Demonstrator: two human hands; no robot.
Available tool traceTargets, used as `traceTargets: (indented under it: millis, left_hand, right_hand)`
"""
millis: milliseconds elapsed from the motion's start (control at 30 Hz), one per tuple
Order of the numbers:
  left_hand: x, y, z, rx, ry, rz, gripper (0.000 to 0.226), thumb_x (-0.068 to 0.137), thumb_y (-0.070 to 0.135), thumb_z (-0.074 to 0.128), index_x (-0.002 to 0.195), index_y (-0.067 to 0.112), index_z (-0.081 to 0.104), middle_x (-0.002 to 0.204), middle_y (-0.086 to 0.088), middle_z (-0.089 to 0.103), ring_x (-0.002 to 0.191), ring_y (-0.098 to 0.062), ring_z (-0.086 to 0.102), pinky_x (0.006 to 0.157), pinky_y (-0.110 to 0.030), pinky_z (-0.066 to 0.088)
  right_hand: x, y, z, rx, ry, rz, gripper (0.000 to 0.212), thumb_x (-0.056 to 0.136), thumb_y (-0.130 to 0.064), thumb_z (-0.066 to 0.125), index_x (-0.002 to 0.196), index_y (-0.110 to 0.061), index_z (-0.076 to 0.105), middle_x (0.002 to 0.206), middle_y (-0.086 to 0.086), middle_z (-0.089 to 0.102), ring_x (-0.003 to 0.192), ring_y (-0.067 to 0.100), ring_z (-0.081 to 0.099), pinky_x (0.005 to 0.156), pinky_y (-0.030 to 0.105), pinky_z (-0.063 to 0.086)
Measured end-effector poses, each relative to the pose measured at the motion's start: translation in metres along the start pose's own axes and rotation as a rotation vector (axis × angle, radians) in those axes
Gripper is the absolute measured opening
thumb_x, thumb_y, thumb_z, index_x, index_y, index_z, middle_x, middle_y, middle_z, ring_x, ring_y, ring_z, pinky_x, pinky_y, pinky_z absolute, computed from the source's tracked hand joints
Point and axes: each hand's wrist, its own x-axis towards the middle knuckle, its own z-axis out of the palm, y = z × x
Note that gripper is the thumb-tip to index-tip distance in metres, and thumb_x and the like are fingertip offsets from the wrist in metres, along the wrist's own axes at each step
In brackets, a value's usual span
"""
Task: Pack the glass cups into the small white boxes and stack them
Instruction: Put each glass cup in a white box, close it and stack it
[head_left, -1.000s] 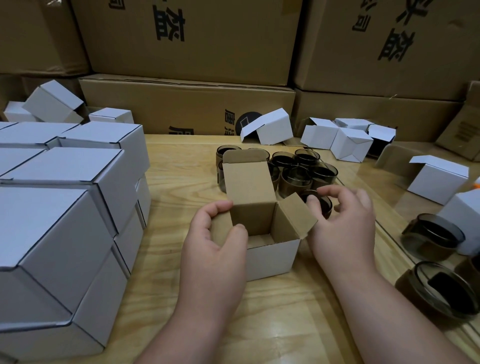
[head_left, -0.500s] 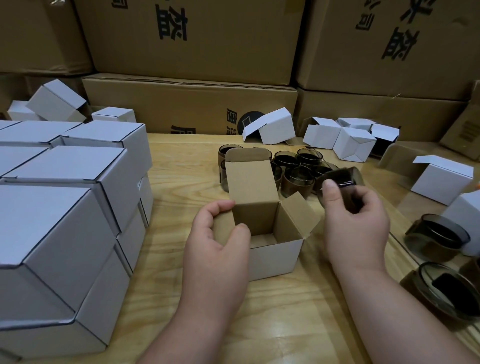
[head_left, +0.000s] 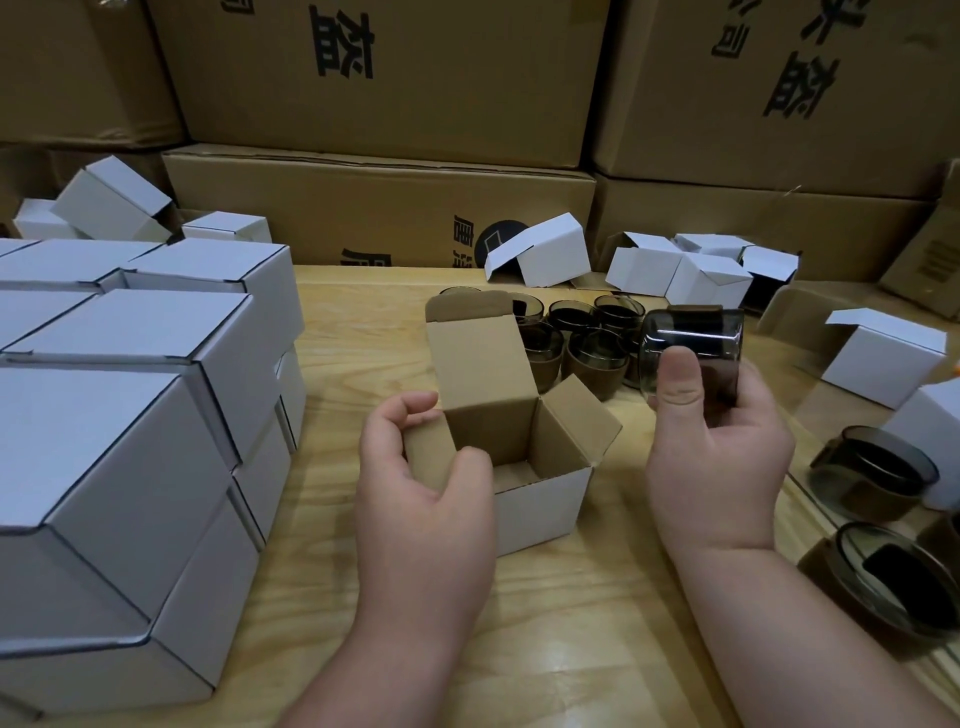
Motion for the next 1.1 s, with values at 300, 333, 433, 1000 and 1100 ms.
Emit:
traceTargets:
  millis: [300,333,433,1000,1100]
  left_hand:
    - [0.000,0.002,0.001,0.020,-0.006,-0.020,0.039,0.069,0.022,0.054,0.104,0.040,0.055,0.094,0.031,0.067,0.070,0.002,0.064,0.058,-0.015,0.049]
    - [-0.001,0.003,0.001,0.024,-0.005,-0.025,0.039,0.069,0.023,0.054,0.105,0.040,0.056,0.095,0.029,0.068,0.071,0.002,0.064,0.059,-0.016,0.050]
    - [-0.001,0.004,0.000,0.057,-0.012,-0.046,0.040,0.069,0.024,0.055,0.105,0.041,0.055,0.095,0.025,0.070,0.072,-0.002,0.066,0.065,-0.029,0.058]
    - [0.001,-0.002,0.000,0.066,0.004,0.021,0.034,0.074,0.029,0.059,0.106,0.037,0.058,0.102,0.018,0.068,0.098,-0.007,0.065,0.088,-0.036,0.055]
    - [0.002,-0.004,0.000,0.063,0.004,-0.002,0.033,0.073,0.030,0.055,0.103,0.045,0.058,0.099,0.024,0.068,0.091,-0.005,0.065,0.083,-0.040,0.055]
  right_hand:
    - [-0.001,-0.034,0.006,0.110,0.010,-0.116,0.032,0.087,-0.070,0.058,0.087,-0.037,0.057,0.078,-0.024,0.062,0.075,-0.001,0.058,0.070,0.015,0.048]
    - [0.000,-0.039,0.006,0.115,0.006,-0.160,0.026,0.090,-0.062,0.060,0.089,-0.036,0.056,0.079,-0.024,0.062,0.075,-0.004,0.058,0.070,0.012,0.047]
    - [0.000,-0.056,0.007,0.122,-0.039,-0.305,0.016,0.094,-0.045,0.063,0.091,-0.033,0.054,0.086,-0.011,0.058,0.075,-0.006,0.057,0.070,0.009,0.044]
    - [-0.022,-0.049,0.020,-0.107,-0.526,-0.265,0.028,0.079,-0.042,0.071,0.097,-0.022,0.063,0.102,-0.010,0.061,0.100,0.007,0.060,0.082,0.013,0.045]
    - [-0.021,-0.038,0.021,-0.184,-0.554,-0.271,0.026,0.080,-0.044,0.071,0.085,-0.020,0.062,0.098,-0.011,0.059,0.097,0.011,0.060,0.084,0.033,0.050]
